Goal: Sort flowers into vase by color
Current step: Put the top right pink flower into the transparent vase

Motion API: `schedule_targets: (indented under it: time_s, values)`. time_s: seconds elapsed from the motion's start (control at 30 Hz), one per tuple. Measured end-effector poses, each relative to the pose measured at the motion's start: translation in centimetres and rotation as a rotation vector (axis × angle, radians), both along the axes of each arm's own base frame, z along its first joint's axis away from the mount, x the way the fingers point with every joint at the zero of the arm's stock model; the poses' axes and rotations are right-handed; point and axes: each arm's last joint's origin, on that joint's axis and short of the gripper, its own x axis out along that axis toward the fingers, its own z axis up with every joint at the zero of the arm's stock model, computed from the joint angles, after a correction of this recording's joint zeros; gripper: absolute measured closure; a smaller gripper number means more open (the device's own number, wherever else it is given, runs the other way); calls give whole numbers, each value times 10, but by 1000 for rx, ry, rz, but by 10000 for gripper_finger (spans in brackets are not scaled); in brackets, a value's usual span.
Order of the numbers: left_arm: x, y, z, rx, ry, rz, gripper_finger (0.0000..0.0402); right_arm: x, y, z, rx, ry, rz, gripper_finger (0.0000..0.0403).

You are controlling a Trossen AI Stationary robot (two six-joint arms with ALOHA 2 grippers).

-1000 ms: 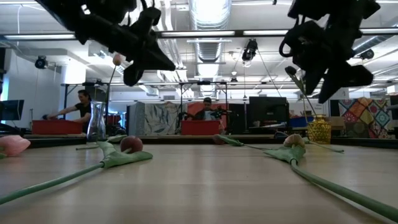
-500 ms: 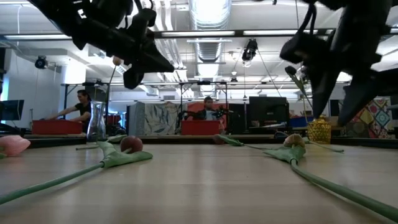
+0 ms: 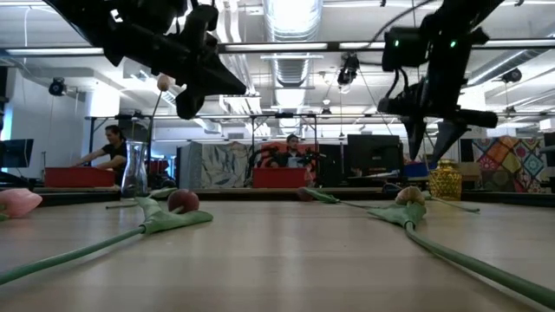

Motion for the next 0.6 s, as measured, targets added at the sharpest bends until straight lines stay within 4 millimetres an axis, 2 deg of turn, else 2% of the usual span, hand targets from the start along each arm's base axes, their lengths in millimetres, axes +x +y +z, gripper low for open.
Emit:
schedule_targets:
  time_s: [0.1, 0.27, 0.4, 0.6]
  values:
    - [0, 1, 0, 3, 0, 18, 402, -12, -29, -5, -23, 39, -19, 223]
    - [0, 2, 2, 10, -4, 62, 402, -18, -62, -14, -59, 21, -13, 223]
    - [0, 2, 2, 2, -4, 75, 402, -22, -78, -29, -41, 67, -30, 223]
    - [0, 2, 2, -1, -5, 76, 402, -14, -89, -52, -12, 107, -9, 223]
